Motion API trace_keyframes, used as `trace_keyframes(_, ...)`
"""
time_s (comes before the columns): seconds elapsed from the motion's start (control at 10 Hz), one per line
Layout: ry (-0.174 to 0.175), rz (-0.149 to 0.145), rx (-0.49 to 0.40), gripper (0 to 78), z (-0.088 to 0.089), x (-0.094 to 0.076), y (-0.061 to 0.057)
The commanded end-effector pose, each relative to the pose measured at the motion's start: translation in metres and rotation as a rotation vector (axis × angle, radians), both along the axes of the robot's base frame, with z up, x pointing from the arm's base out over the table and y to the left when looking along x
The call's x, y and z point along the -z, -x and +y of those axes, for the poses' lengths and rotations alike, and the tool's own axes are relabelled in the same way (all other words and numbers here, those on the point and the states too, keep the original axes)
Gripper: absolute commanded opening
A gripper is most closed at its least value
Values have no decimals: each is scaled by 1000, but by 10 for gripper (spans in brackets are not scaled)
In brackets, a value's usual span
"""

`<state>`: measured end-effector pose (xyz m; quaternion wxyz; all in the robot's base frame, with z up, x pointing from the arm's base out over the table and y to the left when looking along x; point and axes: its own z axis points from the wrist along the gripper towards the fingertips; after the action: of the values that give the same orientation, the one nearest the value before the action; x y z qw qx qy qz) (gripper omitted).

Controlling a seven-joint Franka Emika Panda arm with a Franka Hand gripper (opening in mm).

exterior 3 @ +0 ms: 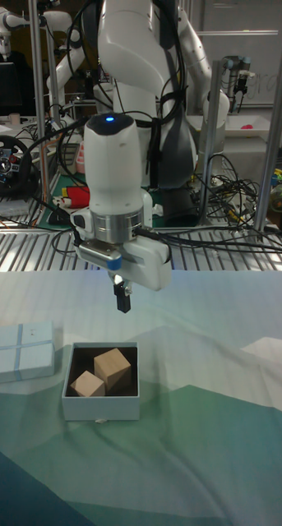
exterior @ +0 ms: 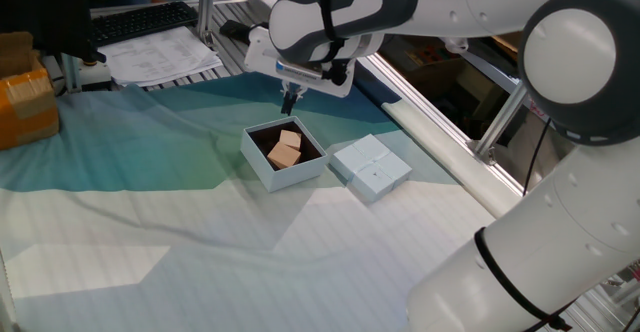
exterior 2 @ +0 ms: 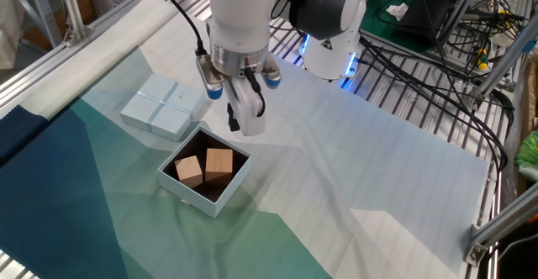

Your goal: Take everything out of the gift box

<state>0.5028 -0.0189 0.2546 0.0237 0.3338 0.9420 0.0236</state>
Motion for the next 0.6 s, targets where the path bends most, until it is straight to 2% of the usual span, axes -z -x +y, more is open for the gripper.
trace_keyframes(0.1, -13, -26, 60, 0, 0, -1, -1)
trace_keyframes(0.2, -15, -29, 59, 0, 0, -1, -1)
trace_keyframes(0.5, -61, -29, 66, 0, 0, -1, -1)
trace_keyframes(0.6, -62, -29, 62, 0, 0, -1, -1)
